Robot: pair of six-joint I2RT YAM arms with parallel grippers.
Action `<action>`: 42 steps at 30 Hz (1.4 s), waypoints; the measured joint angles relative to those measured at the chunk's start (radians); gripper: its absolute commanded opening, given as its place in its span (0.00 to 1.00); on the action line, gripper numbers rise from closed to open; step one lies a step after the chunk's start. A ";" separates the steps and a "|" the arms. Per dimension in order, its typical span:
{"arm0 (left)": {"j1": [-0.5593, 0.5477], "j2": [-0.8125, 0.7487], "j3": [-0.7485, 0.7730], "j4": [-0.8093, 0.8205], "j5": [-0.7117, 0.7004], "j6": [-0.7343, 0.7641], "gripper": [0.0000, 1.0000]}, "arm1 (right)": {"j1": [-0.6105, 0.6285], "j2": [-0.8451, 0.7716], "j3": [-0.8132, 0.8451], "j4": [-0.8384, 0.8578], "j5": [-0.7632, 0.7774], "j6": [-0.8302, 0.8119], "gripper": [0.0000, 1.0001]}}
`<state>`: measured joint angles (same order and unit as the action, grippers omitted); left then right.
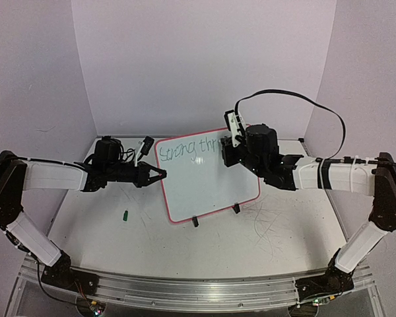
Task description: Write a sentence on the whiteboard
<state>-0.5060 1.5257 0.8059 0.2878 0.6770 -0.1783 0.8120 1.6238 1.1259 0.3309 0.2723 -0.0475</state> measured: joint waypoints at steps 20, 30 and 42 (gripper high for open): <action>0.000 0.000 0.000 -0.001 -0.002 -0.001 0.00 | 0.001 0.013 0.011 0.004 -0.013 0.011 0.00; 0.000 0.000 0.000 -0.001 -0.003 -0.001 0.00 | 0.009 0.005 -0.020 -0.003 -0.027 0.024 0.00; -0.001 0.001 0.005 -0.005 -0.002 -0.001 0.00 | 0.009 -0.014 -0.053 -0.018 0.052 0.026 0.00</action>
<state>-0.5074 1.5267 0.8110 0.2829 0.6754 -0.1791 0.8206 1.6096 1.0725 0.3126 0.3246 -0.0216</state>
